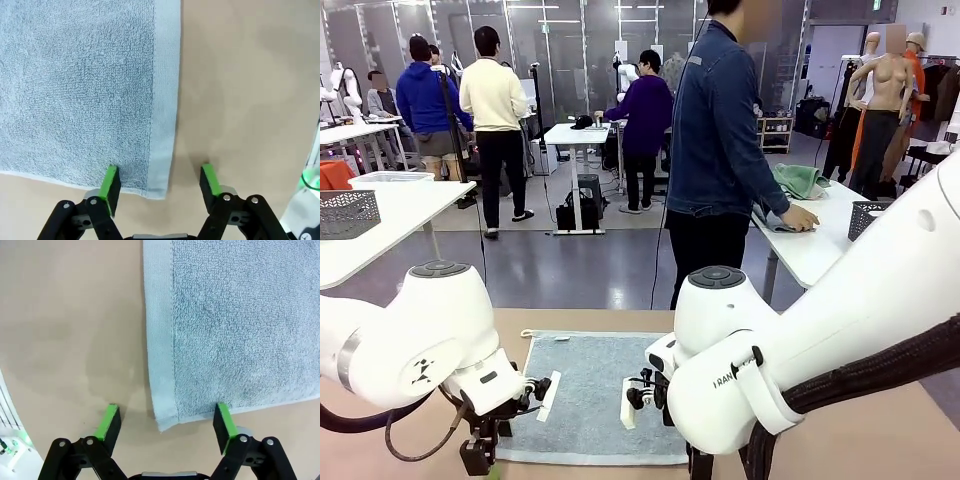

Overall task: Fold the towels and place them in the basket.
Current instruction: When a person lays out a Towel with hook on the table, fold it in half twice.

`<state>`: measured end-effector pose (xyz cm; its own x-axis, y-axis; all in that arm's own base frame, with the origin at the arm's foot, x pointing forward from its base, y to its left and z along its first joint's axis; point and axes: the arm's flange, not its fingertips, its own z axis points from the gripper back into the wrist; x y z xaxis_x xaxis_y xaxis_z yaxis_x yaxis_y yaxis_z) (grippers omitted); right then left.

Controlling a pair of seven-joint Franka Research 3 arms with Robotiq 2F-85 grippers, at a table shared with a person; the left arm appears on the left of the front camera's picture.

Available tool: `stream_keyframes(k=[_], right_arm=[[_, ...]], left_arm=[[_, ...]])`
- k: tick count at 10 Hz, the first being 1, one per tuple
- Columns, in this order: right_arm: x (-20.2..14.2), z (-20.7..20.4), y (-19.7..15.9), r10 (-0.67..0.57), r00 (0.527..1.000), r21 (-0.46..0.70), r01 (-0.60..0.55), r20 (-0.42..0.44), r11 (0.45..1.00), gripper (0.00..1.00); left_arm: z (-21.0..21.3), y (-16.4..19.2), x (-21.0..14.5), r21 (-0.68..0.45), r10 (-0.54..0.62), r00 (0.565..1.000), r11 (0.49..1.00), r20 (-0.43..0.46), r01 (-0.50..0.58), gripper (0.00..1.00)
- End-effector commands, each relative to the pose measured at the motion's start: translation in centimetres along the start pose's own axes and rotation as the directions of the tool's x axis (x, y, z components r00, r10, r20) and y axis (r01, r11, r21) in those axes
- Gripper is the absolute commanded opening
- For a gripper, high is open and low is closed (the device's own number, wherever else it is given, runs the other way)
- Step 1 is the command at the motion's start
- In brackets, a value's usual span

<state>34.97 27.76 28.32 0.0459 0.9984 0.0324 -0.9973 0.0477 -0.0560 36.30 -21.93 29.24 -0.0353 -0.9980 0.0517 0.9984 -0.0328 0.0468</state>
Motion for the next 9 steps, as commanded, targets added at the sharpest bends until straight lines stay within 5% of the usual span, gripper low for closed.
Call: stream_keyframes(k=[1,2,3,4,9], right_arm=[[0.02,-0.68,-0.54,-0.007,1.000,0.008,0.007,-0.009,1.000,0.90],[0.04,-0.70,-0.56,-0.009,1.000,0.006,0.009,-0.013,1.000,0.90],[0.03,-0.65,-0.67,-0.012,1.000,0.011,0.012,-0.013,1.000,0.90],[0.01,-0.67,-0.71,-0.014,1.000,0.000,0.014,-0.014,1.000,0.82],[0.11,-0.49,-0.95,-0.013,1.000,0.013,0.013,-0.015,1.000,0.82]], left_arm=[[-0.59,0.60,-0.06,0.007,-0.007,1.000,1.000,0.013,0.007,0.80],[-0.55,0.62,-0.06,0.010,-0.005,1.000,1.000,0.014,0.005,0.80],[-0.54,0.66,0.03,0.013,-0.004,1.000,1.000,0.005,0.004,0.62],[-0.52,0.67,0.03,0.016,-0.002,1.000,1.000,0.005,0.002,0.63],[-0.35,0.94,0.14,0.016,-0.004,1.000,1.000,0.000,0.004,0.63]])
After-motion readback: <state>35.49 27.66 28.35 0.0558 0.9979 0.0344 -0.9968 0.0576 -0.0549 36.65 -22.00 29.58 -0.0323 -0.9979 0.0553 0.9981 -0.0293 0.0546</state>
